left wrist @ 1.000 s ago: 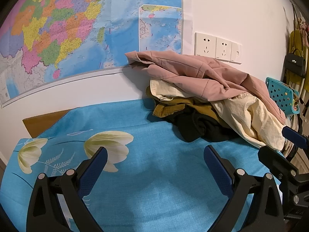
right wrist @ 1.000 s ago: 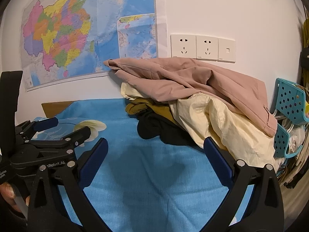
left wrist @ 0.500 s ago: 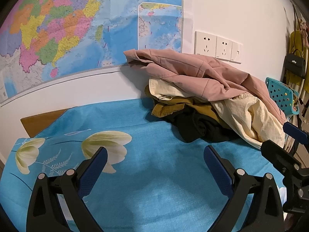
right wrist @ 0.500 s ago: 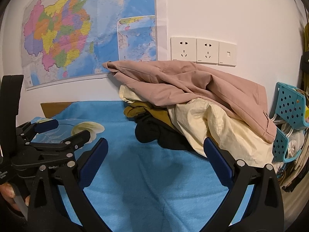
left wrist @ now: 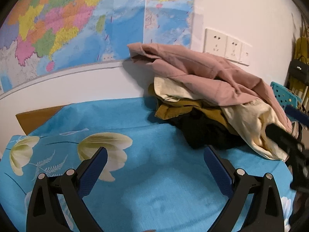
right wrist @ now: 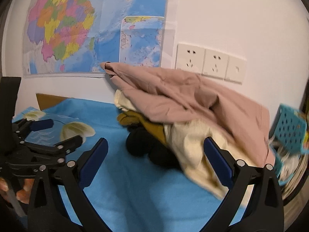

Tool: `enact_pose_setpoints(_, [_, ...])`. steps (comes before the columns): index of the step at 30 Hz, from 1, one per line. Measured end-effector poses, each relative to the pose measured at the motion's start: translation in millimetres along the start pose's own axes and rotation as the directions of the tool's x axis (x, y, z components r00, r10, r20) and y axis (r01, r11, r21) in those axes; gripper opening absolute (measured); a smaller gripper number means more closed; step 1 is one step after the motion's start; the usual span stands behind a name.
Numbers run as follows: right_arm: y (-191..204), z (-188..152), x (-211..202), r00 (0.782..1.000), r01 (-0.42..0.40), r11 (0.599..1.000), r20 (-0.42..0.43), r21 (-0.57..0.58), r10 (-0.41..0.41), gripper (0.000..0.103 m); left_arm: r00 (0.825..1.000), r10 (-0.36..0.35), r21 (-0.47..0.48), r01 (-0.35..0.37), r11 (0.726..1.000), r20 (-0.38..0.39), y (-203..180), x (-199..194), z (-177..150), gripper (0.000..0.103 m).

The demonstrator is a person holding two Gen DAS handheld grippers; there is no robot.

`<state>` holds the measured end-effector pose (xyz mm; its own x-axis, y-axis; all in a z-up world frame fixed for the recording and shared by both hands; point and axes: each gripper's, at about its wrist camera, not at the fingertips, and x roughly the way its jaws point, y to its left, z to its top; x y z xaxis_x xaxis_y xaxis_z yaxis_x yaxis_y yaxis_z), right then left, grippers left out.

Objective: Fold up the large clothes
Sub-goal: 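Reach the right tool to the pink jacket collar and close on it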

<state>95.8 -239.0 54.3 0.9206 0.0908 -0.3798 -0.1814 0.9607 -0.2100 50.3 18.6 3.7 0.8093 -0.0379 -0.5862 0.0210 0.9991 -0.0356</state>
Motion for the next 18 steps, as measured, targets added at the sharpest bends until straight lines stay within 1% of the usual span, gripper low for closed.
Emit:
enact_pose_setpoints(2, [0,13,17,1.0,-0.006,1.0,-0.005,-0.029,0.006,0.097,1.0,0.013,-0.006,-0.013,1.0,-0.009,4,10,5,0.096])
enact_pose_setpoints(5, [1,37,53,1.0,-0.014,0.996,-0.013,-0.085,0.013,0.092,1.0,0.018,-0.009,-0.018,1.0,-0.023,7,22,12,0.096])
enact_pose_setpoints(8, [2,56,92,0.999,-0.017,0.993,-0.034,-0.12,0.013,0.082,0.999,0.023,-0.004,-0.023,1.0,-0.028,10,32,17,0.096])
enact_pose_setpoints(10, [5,64,115,0.998,-0.04,0.99,-0.05,-0.136,0.034,0.08,0.999,0.032,0.0,-0.032,1.0,-0.032,11,38,19,0.096])
enact_pose_setpoints(12, [11,66,136,0.998,-0.025,0.982,-0.06,-0.185,0.014,0.079,0.998,0.037,0.004,-0.037,0.999,-0.042,11,45,20,0.096])
enact_pose_setpoints(14, [14,68,149,0.996,-0.064,0.975,-0.073,-0.214,0.05,0.061,0.998,0.042,0.007,-0.042,0.999,-0.054,12,53,21,0.096])
enact_pose_setpoints(15, [15,70,153,0.995,-0.078,0.972,-0.083,-0.223,0.061,0.041,0.997,0.042,0.012,-0.041,0.999,-0.059,13,57,21,0.096])
enact_pose_setpoints(16, [14,72,156,0.992,-0.097,0.969,-0.097,-0.227,0.076,0.026,0.997,0.041,0.013,-0.041,0.999,-0.061,13,59,21,0.096])
enact_pose_setpoints(17, [11,75,157,0.988,-0.127,0.967,-0.109,-0.22,0.105,0.021,0.997,0.039,0.016,-0.038,0.999,-0.064,13,63,22,0.096])
enact_pose_setpoints(18, [8,79,155,0.988,-0.135,0.967,-0.107,-0.215,0.114,0.017,0.997,0.04,0.021,-0.039,0.999,-0.066,14,67,23,0.096])
